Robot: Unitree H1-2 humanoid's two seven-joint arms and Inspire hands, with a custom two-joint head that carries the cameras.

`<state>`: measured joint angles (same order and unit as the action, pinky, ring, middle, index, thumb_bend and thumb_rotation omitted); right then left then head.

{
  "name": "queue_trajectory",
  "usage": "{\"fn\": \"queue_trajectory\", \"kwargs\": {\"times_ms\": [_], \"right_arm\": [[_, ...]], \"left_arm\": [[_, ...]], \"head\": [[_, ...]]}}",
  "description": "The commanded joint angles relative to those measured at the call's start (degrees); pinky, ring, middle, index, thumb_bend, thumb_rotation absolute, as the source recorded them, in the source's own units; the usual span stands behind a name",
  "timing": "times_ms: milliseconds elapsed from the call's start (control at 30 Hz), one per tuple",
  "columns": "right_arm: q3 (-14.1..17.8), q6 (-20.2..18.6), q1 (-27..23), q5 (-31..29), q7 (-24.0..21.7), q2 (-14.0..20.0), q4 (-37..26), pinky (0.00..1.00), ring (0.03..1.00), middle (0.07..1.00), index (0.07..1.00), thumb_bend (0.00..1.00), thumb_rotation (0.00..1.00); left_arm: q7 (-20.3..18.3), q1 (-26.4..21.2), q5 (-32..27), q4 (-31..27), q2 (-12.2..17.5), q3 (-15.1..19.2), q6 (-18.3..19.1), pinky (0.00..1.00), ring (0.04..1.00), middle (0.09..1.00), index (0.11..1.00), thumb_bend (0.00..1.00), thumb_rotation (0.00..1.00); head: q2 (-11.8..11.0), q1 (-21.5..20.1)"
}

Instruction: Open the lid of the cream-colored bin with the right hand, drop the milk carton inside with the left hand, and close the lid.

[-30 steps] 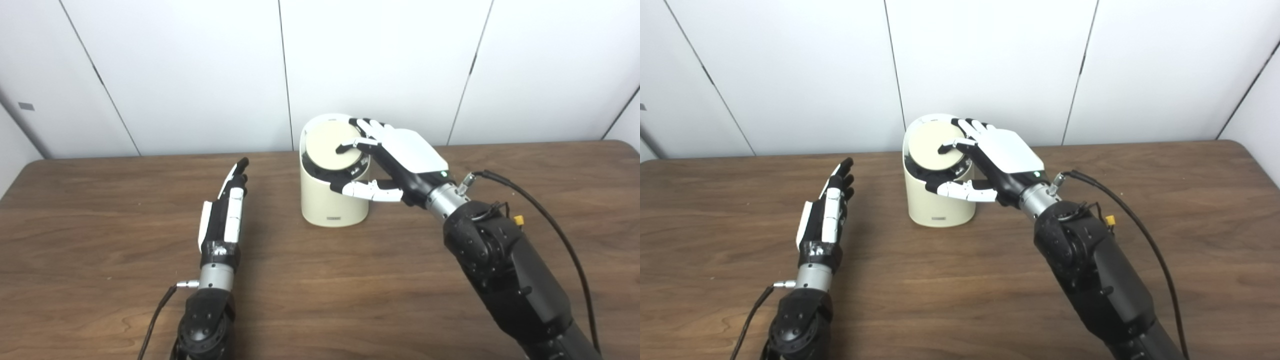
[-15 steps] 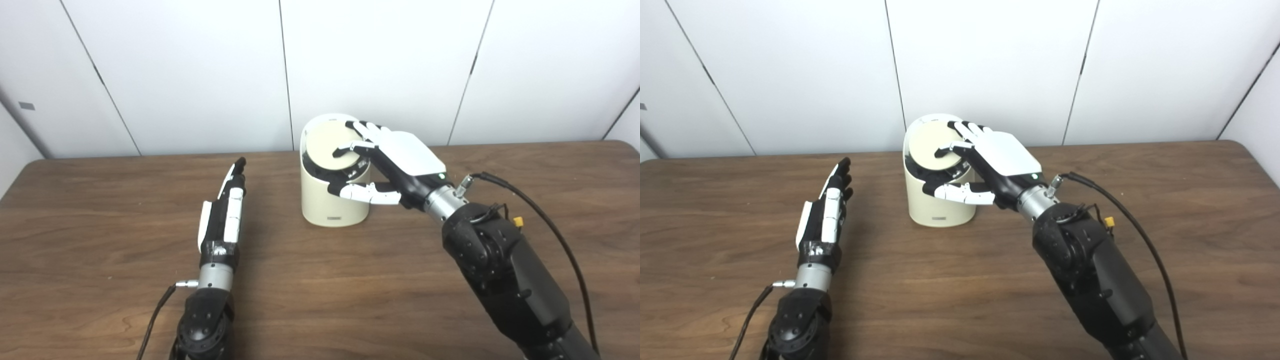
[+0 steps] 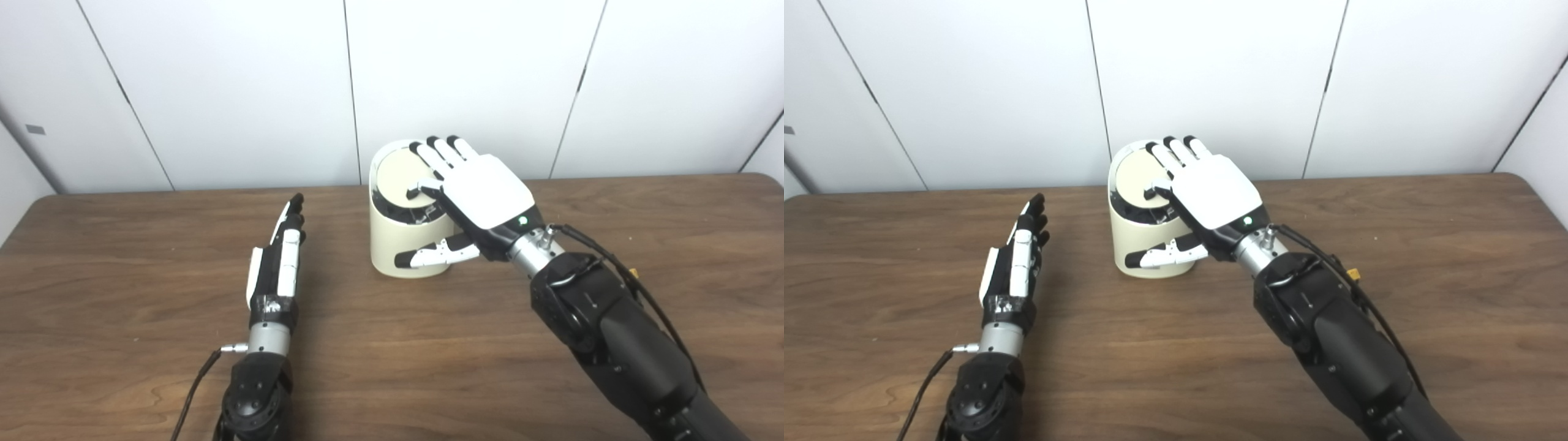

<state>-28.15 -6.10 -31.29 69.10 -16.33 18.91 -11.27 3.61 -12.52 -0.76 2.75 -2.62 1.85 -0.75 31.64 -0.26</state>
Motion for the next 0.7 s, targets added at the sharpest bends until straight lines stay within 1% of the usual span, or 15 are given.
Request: {"fn": "queue_trajectory", "kwargs": {"times_ms": [0,167,533,667], "right_arm": [[-1.1,1.0,-0.1,2.4,-4.9,1.3,2.2,1.0,1.0,0.996,0.664,0.64,1.0],[-1.1,1.3,0.0,3.4,-6.0,1.3,2.7,1.0,1.0,0.989,0.656,0.65,1.0],[-0.8,1.3,0.5,2.5,-7.3,1.2,3.2,1.0,1.0,0.981,0.645,0.67,1.0],[0.0,1.1,0.8,0.5,-7.4,0.9,2.5,1.0,1.0,0.978,0.654,0.66,1.0]], "left_arm": [[0.0,-2.1,-0.7,-1.6,-0.6,0.1,-1.3,1.0,1.0,1.0,1.0,0.63,0.96],[0.2,-2.3,-0.9,-1.6,-0.8,0.1,-1.7,1.0,1.0,1.0,1.0,0.65,0.95],[0.3,-2.7,-1.8,-1.3,-1.4,0.3,-2.5,1.0,1.0,1.0,1.0,0.65,0.93],[0.4,-2.8,-1.9,-1.4,-1.4,0.4,-2.4,1.0,1.0,1.0,1.0,0.65,0.93]], "head": [[0.0,0.0],[-0.2,0.1],[-0.4,0.2],[-0.4,0.2]]}}
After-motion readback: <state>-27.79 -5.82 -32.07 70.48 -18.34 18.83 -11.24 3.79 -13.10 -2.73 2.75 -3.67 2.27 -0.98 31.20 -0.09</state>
